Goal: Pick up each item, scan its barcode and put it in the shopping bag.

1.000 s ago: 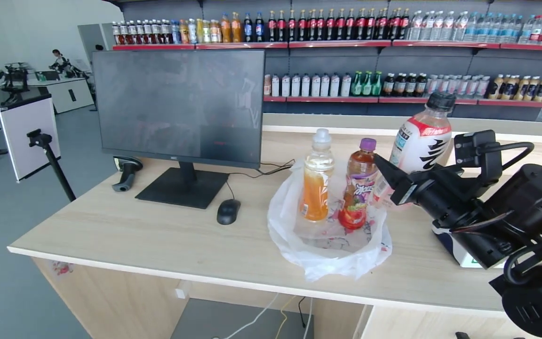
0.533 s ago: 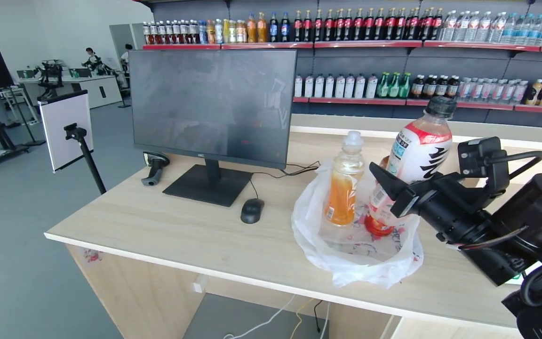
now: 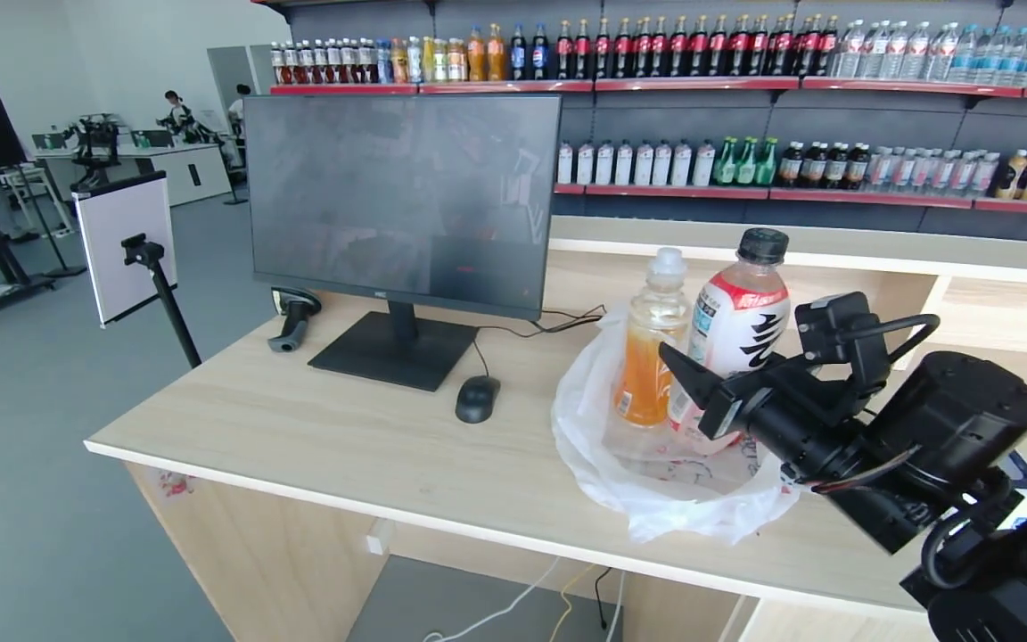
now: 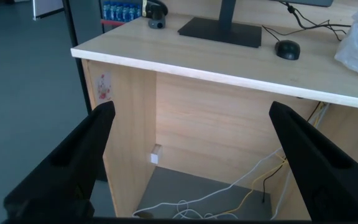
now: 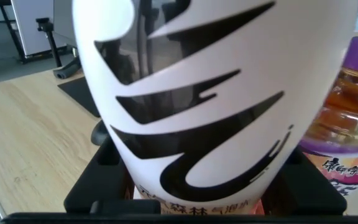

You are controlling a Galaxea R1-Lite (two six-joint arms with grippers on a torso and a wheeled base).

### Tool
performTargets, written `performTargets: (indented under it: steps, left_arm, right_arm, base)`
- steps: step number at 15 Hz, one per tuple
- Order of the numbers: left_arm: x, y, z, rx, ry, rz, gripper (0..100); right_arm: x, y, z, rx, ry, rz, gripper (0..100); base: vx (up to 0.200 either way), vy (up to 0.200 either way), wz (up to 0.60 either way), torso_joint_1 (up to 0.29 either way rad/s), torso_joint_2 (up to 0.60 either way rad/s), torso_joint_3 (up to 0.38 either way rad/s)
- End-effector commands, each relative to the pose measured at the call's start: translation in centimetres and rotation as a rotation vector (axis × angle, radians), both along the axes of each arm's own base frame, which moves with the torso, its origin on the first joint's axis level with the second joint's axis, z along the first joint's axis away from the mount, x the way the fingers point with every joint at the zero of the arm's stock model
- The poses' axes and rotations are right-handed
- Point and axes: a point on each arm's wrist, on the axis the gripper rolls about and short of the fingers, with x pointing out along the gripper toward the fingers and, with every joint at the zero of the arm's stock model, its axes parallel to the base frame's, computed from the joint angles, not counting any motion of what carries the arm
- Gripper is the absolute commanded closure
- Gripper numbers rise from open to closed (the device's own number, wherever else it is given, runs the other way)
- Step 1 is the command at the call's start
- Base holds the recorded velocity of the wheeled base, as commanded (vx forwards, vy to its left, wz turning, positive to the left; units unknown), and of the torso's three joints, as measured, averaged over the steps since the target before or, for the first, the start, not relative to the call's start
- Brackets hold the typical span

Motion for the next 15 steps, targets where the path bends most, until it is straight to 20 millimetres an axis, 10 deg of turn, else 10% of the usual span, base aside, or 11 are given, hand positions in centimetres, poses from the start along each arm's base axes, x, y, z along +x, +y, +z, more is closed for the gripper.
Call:
performTargets:
  steps: [1,15]
  left_arm:
    - [0.0,0.0,0.0,0.000,-0.001,0.000,0]
    - [0.0,0.0,0.0,0.000,0.000,0.000,0]
  right_arm:
    - [0.8,0.4,-1.7,-0.025,0.050,0.000,100]
    - [3.2,0.5,-6.4,-0.072,0.182,-0.030,100]
  base:
    - [0.000,0.000,0.00,0.000,0.00,0.000]
    - [0.000,0.000,0.00,0.000,0.00,0.000]
